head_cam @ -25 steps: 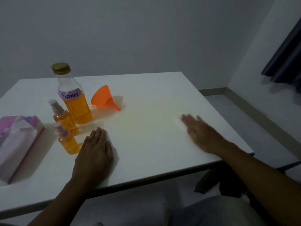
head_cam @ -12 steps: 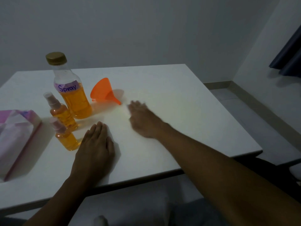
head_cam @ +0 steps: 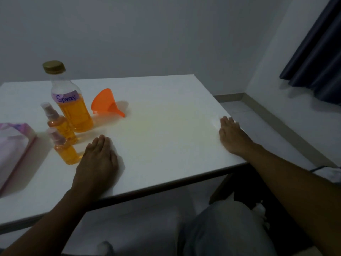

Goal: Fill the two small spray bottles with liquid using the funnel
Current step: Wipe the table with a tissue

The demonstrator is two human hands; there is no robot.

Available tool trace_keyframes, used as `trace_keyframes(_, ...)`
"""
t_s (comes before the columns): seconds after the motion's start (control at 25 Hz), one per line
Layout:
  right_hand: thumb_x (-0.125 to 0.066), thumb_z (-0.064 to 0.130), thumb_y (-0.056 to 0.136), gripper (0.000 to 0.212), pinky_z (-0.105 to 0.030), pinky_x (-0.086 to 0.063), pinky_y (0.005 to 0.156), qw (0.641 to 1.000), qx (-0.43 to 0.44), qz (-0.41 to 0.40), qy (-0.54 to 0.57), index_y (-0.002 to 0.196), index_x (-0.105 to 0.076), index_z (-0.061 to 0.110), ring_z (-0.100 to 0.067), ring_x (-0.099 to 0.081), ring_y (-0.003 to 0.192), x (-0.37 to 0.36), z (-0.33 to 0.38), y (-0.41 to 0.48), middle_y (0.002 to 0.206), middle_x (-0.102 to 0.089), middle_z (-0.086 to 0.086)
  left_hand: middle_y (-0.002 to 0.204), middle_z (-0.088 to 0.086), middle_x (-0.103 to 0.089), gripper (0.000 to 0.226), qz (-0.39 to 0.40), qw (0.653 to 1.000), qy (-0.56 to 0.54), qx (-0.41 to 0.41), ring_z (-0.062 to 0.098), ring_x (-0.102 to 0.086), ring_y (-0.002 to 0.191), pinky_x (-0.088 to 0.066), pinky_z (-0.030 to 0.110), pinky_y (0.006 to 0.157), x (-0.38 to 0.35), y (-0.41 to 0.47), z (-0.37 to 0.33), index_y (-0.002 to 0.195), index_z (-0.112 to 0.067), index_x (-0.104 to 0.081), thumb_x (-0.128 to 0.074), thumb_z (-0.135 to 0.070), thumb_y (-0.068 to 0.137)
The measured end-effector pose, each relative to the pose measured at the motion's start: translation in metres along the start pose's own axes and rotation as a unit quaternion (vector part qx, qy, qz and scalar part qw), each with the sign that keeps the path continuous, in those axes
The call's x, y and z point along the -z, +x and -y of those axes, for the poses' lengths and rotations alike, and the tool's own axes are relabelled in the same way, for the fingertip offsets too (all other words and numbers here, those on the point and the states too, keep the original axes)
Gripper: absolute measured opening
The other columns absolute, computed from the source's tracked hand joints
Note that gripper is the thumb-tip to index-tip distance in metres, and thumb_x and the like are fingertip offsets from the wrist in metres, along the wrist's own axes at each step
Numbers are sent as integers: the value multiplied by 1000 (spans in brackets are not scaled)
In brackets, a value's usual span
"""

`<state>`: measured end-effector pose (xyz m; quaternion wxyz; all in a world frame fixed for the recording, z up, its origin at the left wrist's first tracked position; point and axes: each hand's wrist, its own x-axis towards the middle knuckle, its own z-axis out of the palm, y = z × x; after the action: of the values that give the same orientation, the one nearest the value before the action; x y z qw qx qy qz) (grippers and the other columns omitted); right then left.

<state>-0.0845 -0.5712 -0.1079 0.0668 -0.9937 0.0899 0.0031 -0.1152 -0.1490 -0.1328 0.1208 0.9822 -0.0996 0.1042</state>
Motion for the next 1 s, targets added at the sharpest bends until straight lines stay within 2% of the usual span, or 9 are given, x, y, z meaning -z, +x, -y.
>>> trace_keyframes(0.12,-27,13,105,57,-48,-1,125,1000,10,-15,-4,156,-10,-6,-41,-7,154,-15,59,-16,166,-9,-27,153,22,-29,66,3,1000,-1,2,30,-24,144,-20,44,118,2,-2,-2,146,2,-28,-13,-39,95)
trace_keyframes(0.28,-36,9,103,55,-53,-7,126,943,330,31,24,153,-23,-9,-43,-18,152,-40,167,-66,161,-22,-30,154,21,-27,67,11,1000,-1,-4,29,-22,145,-19,43,118,3,-3,-1,147,0,-26,-12,-41,95)
trace_keyframes(0.4,-37,14,102,58,-39,-5,127,915,401,38,33,155,-22,-3,-33,-17,154,-25,135,-64,164,-21,-23,151,24,-32,67,31,1000,-5,-1,31,-28,142,-25,48,116,3,-4,2,144,1,-29,-10,-42,96)
trace_keyframes(0.56,-30,14,107,54,-30,-3,126,978,186,20,88,159,-17,9,-24,-12,156,-9,50,-44,168,-16,-12,154,23,-27,58,34,999,19,-17,31,-23,144,-19,47,118,7,-3,-6,146,1,-26,-23,-32,98)
trace_keyframes(0.64,-27,18,109,48,-38,-24,121,984,94,27,150,157,-28,13,-28,-32,149,0,35,-40,159,-37,-15,157,17,-21,59,30,999,-7,-36,26,-16,146,-8,40,120,9,1,-24,149,-3,-21,-41,-18,96)
trace_keyframes(0.72,-27,24,109,37,-40,-50,89,975,53,-28,215,136,-52,18,-32,-61,117,9,27,-44,117,-66,-13,156,15,-24,60,15,997,-35,-72,24,-17,146,-3,32,118,6,7,-59,149,-5,-24,-43,-10,92)
trace_keyframes(0.76,-29,25,108,32,-36,-49,73,968,38,-74,238,120,-58,17,-32,-65,99,12,22,-47,97,-65,-8,155,14,-28,59,4,995,-42,-95,23,-21,146,-3,30,117,3,10,-80,148,-5,-28,-38,-11,90)
trace_keyframes(0.88,-36,22,107,27,-21,-49,66,905,-39,-204,370,99,-59,11,-24,-59,81,17,-14,-60,81,-57,0,153,10,-35,54,-4,985,-79,-155,21,-25,144,-3,26,116,-7,20,-144,146,-9,-34,-31,-17,92)
trace_keyframes(1.0,-46,25,105,22,-37,-63,71,788,-141,-300,519,106,-64,13,-22,-70,87,21,-69,-80,101,-66,-4,155,6,-30,50,21,973,-114,-198,17,-21,145,-3,24,117,-22,30,-194,148,-14,-30,-33,-25,99)
